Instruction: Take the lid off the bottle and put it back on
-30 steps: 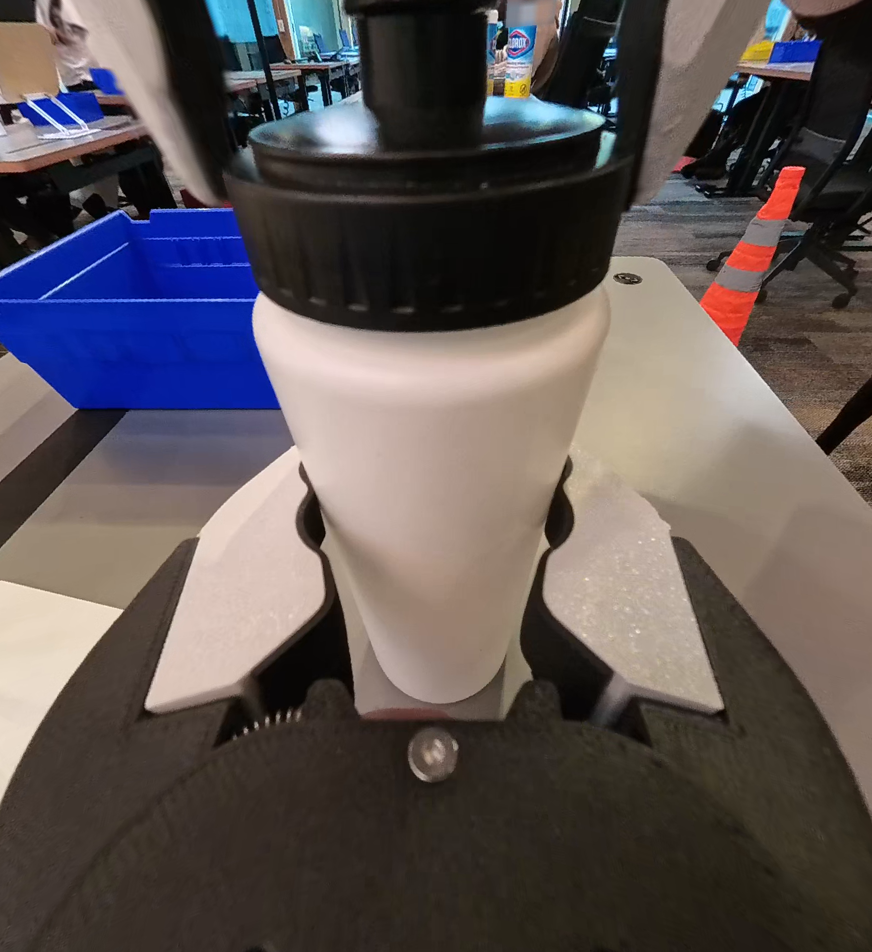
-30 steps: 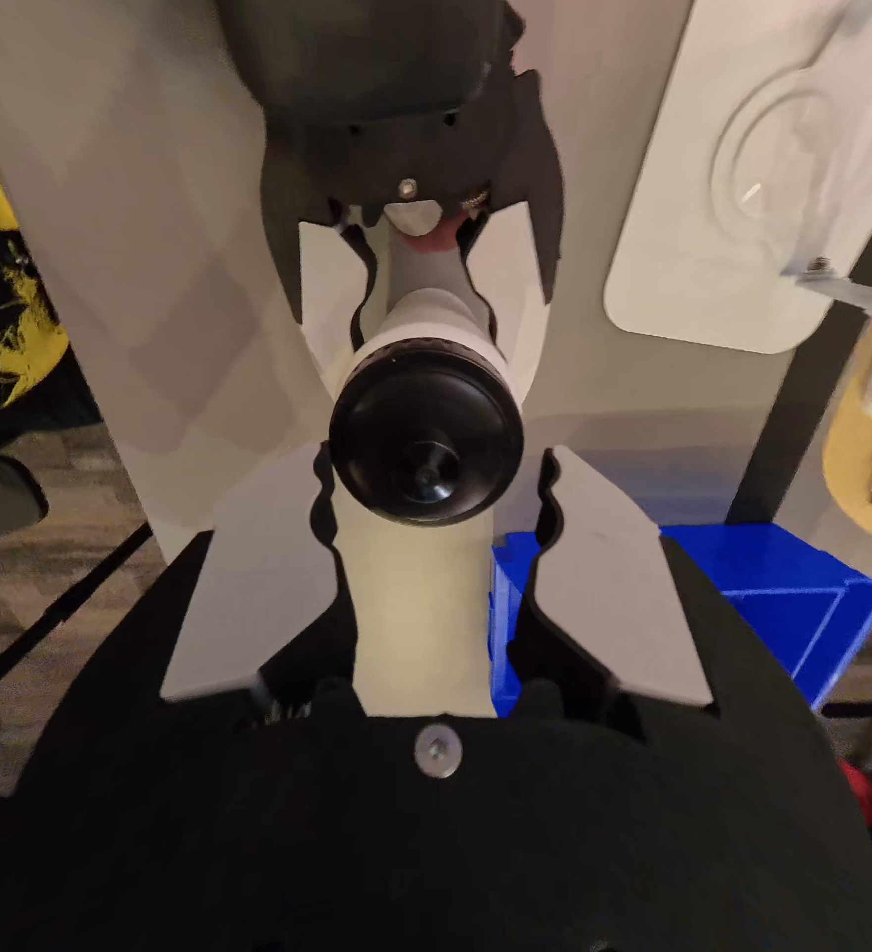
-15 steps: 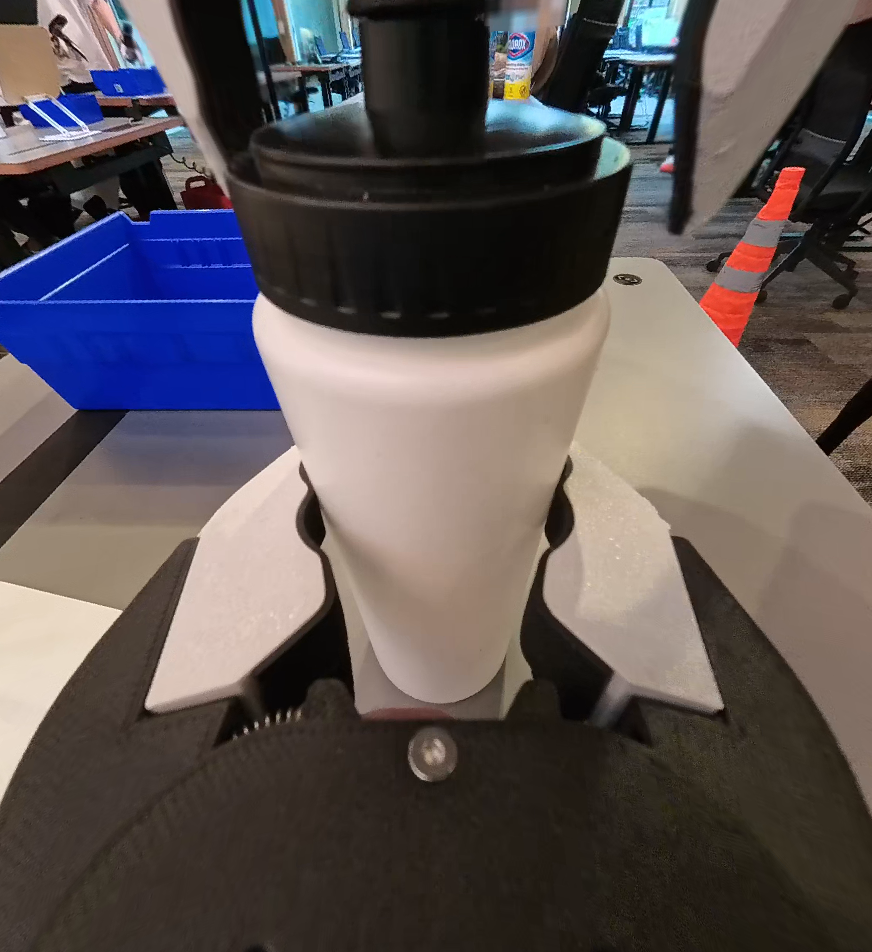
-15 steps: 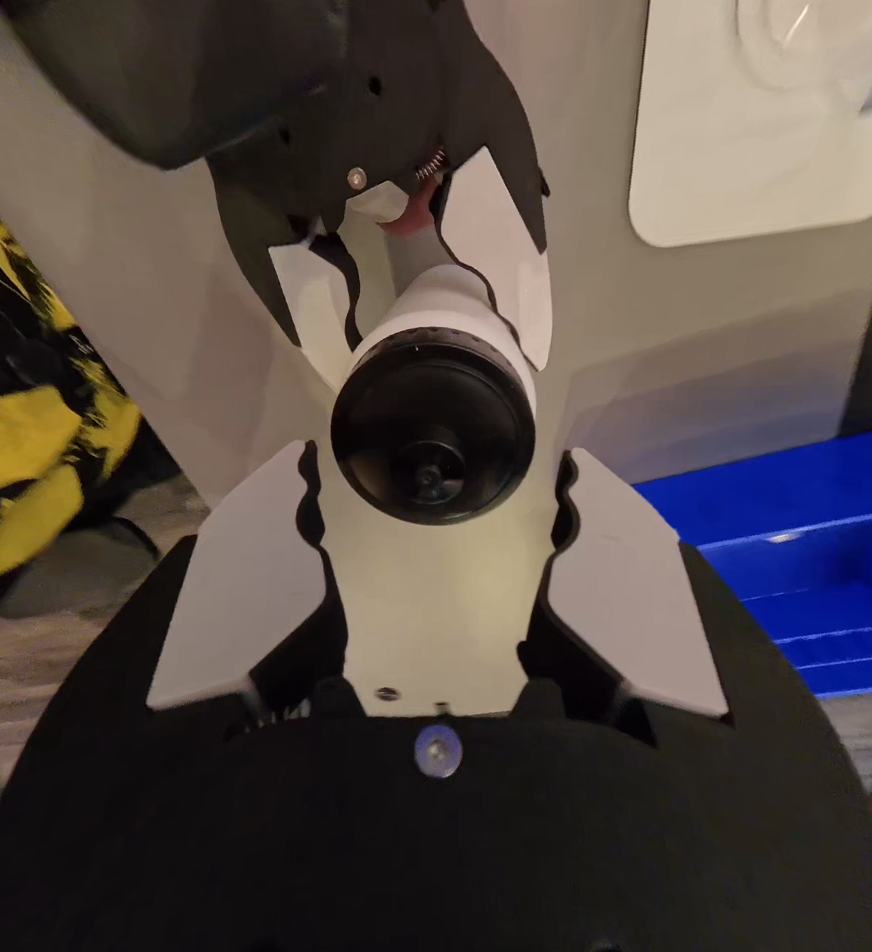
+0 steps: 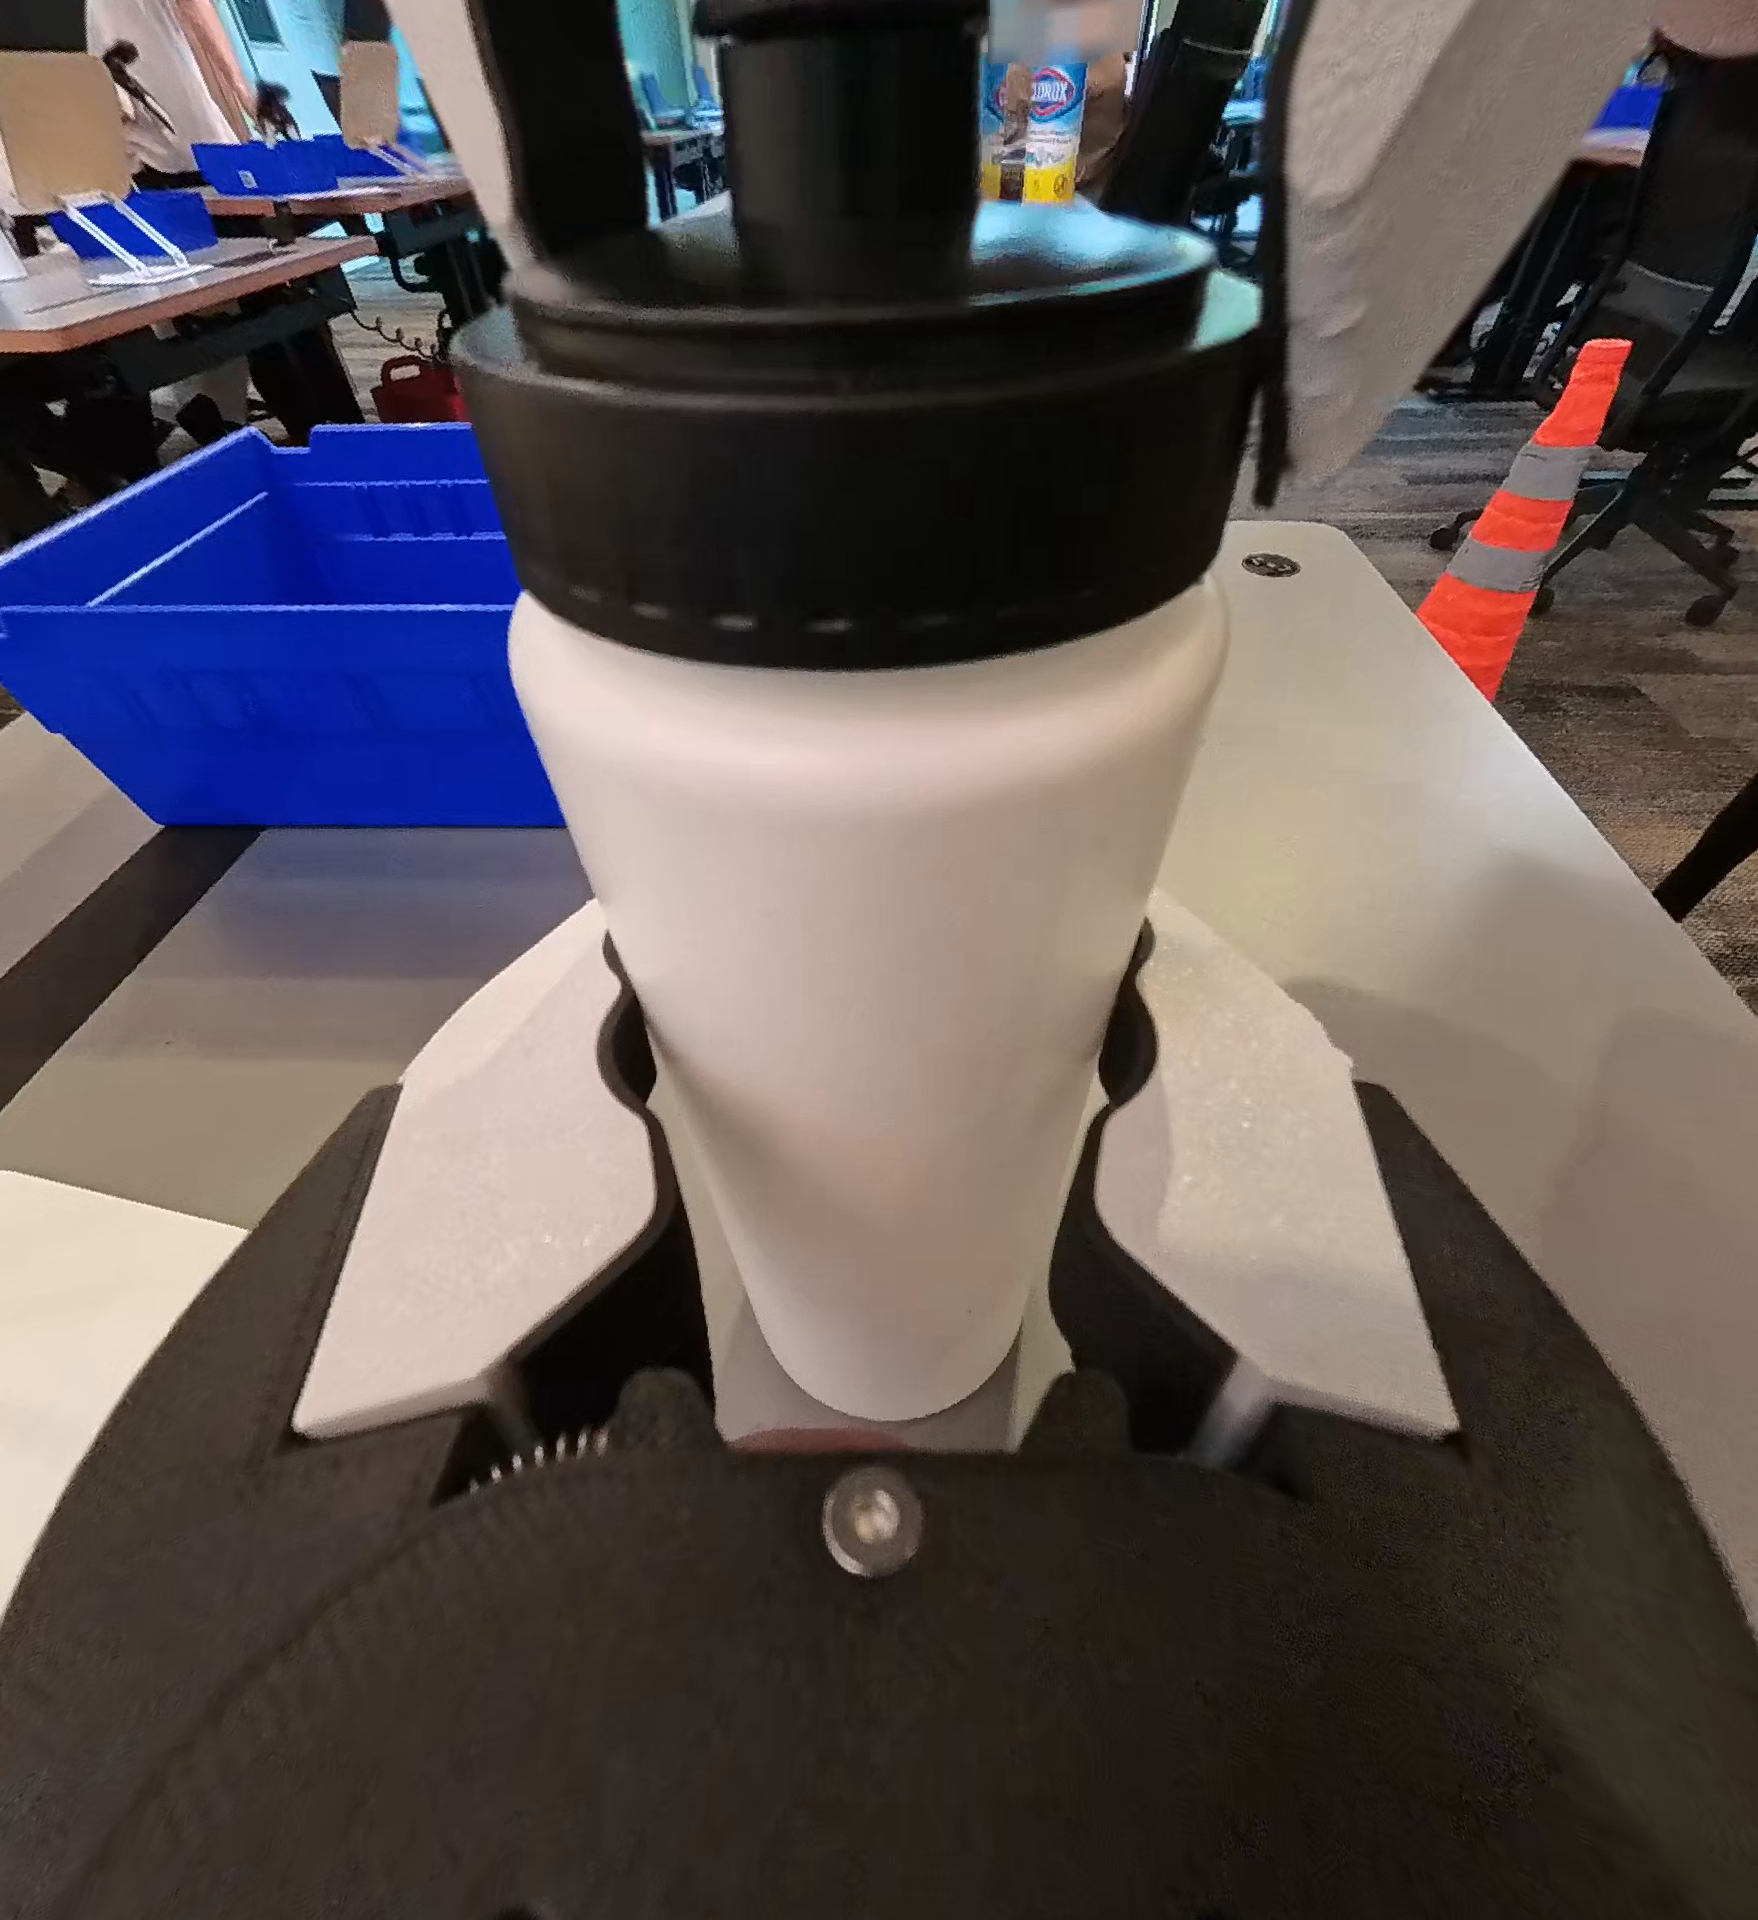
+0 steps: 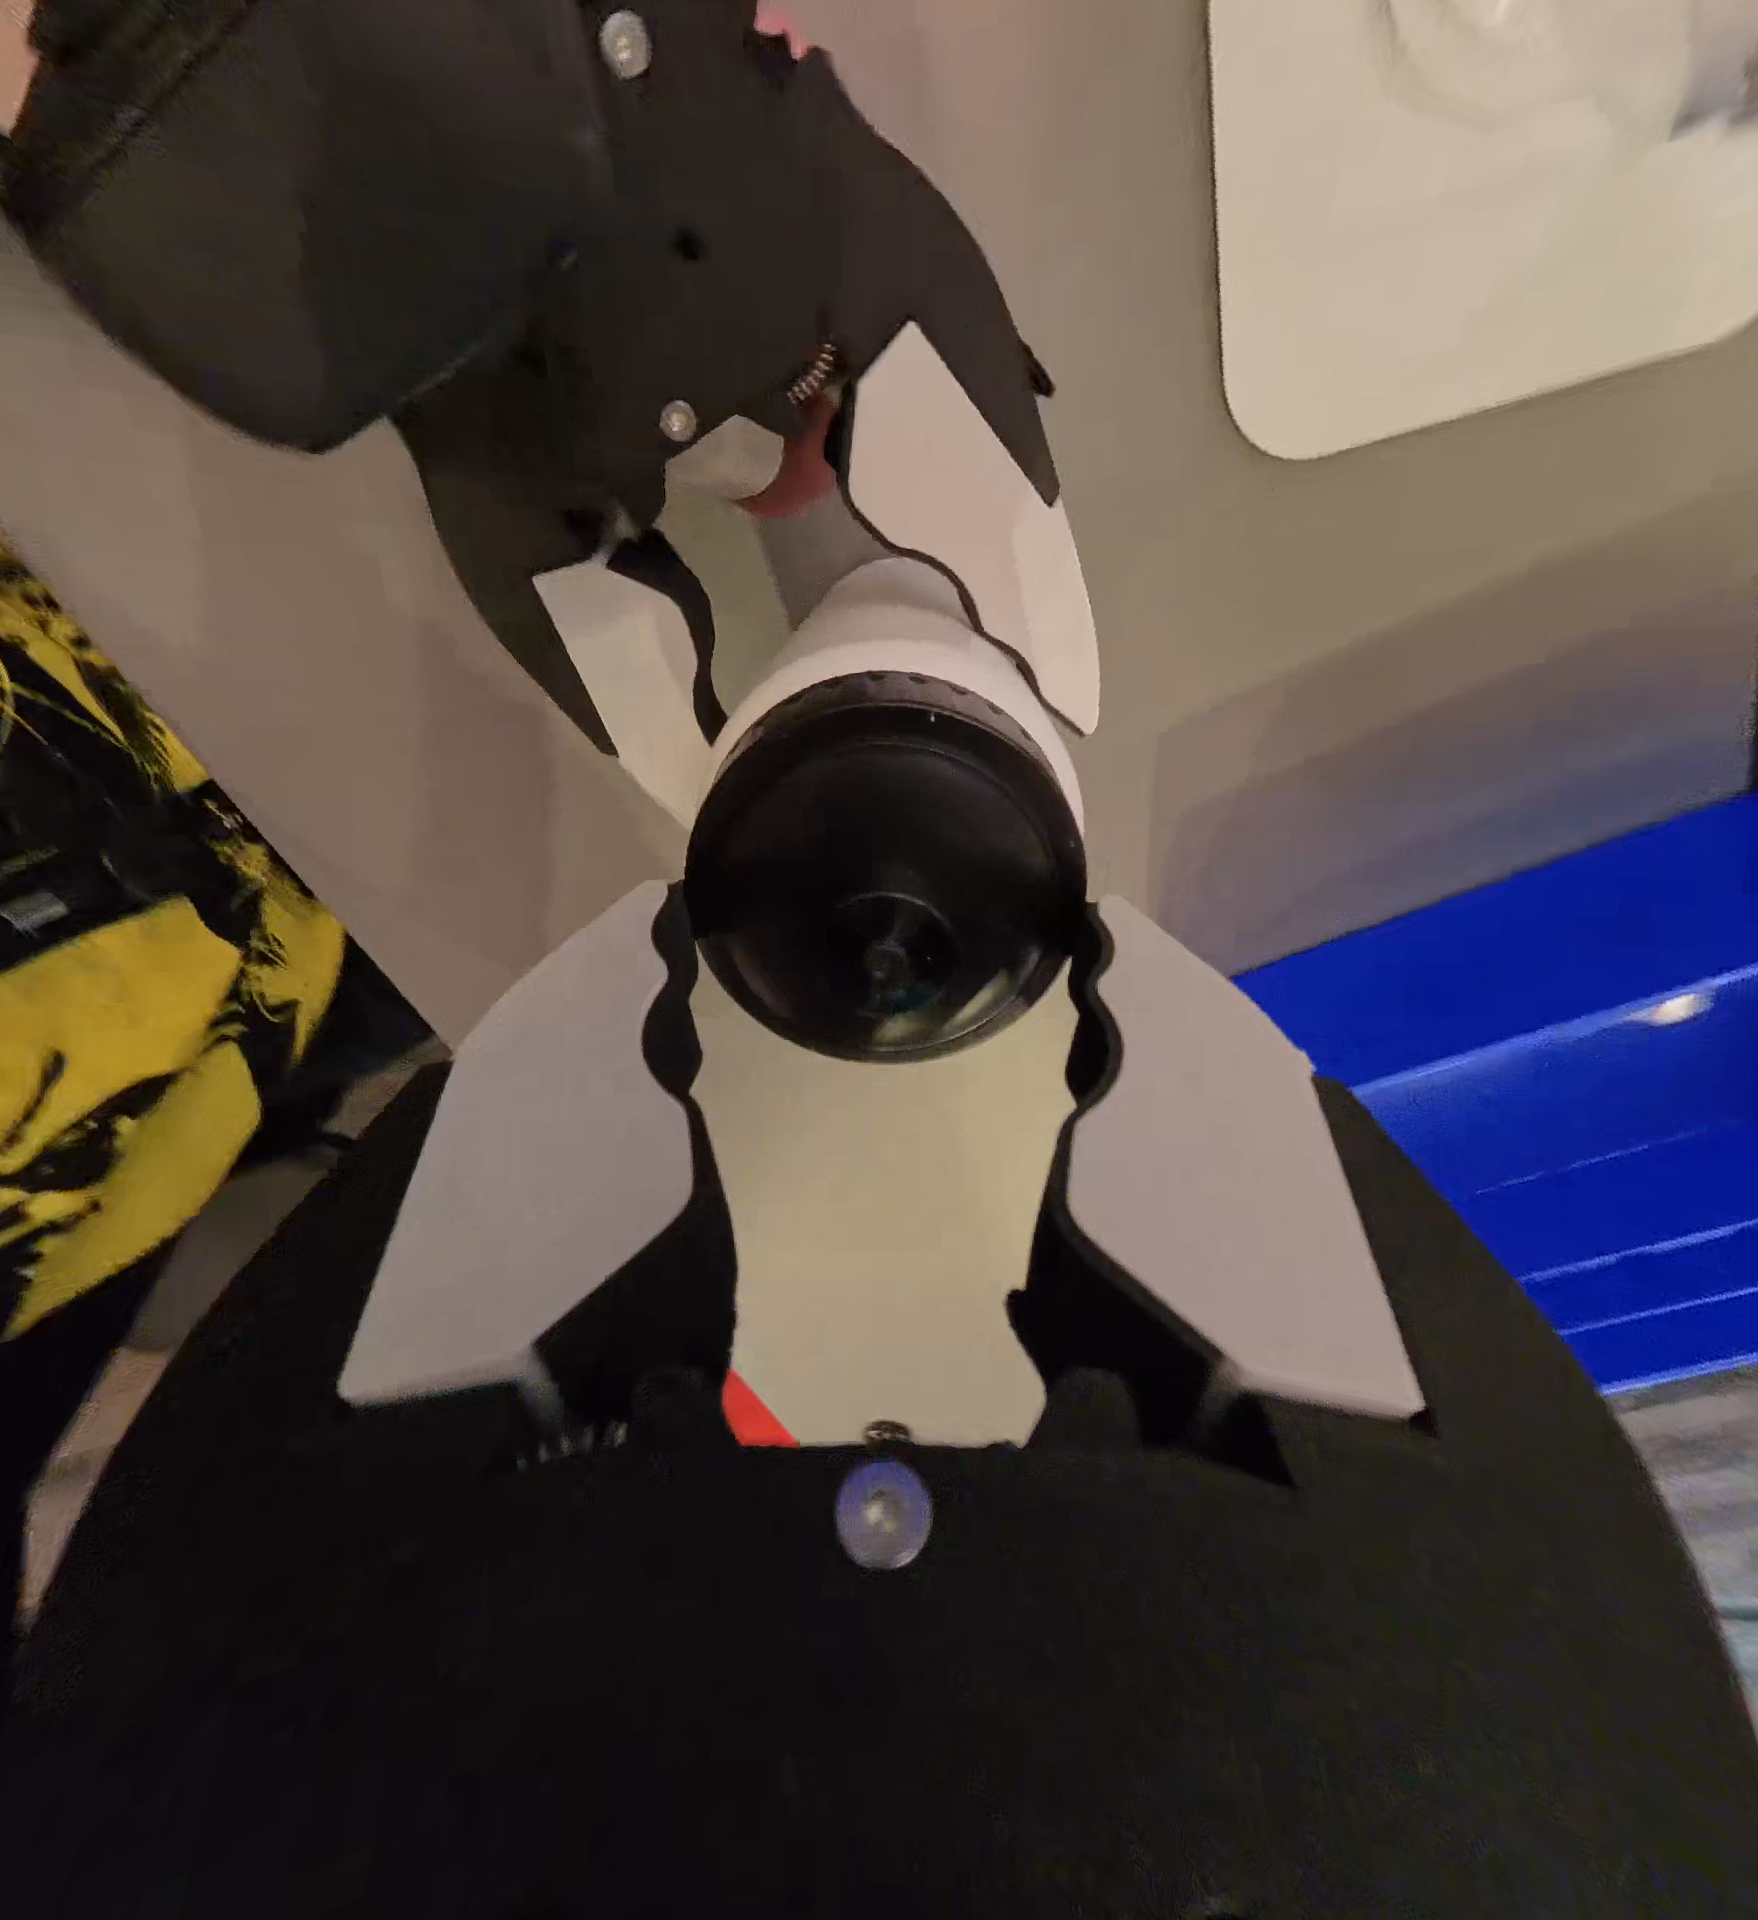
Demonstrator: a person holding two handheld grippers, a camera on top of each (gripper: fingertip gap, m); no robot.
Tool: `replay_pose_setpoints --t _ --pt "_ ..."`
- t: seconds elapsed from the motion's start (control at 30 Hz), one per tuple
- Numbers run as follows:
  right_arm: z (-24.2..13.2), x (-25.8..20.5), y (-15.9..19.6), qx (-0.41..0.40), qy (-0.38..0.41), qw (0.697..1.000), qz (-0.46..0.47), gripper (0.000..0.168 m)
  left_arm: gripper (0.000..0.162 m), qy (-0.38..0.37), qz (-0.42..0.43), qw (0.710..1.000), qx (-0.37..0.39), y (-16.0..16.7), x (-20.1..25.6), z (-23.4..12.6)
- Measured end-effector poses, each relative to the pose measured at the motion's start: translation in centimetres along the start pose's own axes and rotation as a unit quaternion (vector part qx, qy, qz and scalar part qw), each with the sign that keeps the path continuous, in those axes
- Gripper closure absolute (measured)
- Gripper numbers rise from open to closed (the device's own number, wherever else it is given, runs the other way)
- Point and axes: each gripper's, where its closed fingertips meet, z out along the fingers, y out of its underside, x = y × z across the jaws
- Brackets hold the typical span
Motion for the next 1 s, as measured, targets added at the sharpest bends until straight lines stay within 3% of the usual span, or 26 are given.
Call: replay_pose_setpoints --t 0.1,0.23,0.3,0.37,0.47,0.57,0.67,0.73,0.77,1.0 --pt "-0.2 0.0 0.0 0.009 0.001 1.0 -0.026 0.095 0.077 0.001 0.0 1.0 0.001 0.0 0.0 0.0" --pt "-0.3 1.0 -0.1 0.017 0.026 0.987 -0.156 0.081 0.076 0.001 -0.001 1.0 0.0 0.0 0.0 0.0" --pt "0.1 1.2 0.0 0.003 0.022 0.982 -0.187 0.08 0.076 0.001 -0.001 1.0 0.0 0.0 0.0 0.0" --pt "0.4 0.4 0.1 -0.004 0.002 0.975 -0.224 0.096 0.077 0.002 -0.001 1.0 0.0 0.0 0.0 0.0" --pt "0.4 0.4 0.2 -0.016 0.0 0.986 -0.166 0.096 0.077 0.0 -0.002 1.0 0.001 0.0 0.0 0.0" --pt "0.4 0.2 0.1 -0.006 -0.002 1.0 -0.019 0.096 0.077 -0.001 -0.005 1.0 0.003 0.0 -0.1 0.0" --pt "0.5 0.0 0.3 -0.008 0.018 1.0 0.004 0.096 0.076 0.0 -0.001 1.0 0.002 0.0 0.0 0.0" --pt "0.4 0.4 0.5 -0.027 0.039 0.997 -0.053 0.089 0.076 -0.001 -0.001 1.0 0.0 0.0 0.0 0.0" --pt "0.3 0.7 0.4 -0.026 0.053 0.995 -0.08 0.073 0.076 -0.001 -0.001 1.0 0.0 0.0 0.0 0.0" --pt "0.2 0.7 0.2 -0.053 0.062 0.966 -0.244 0.097 0.076 0.0 -0.002 1.0 0.001 0.0 0.0 0.1"
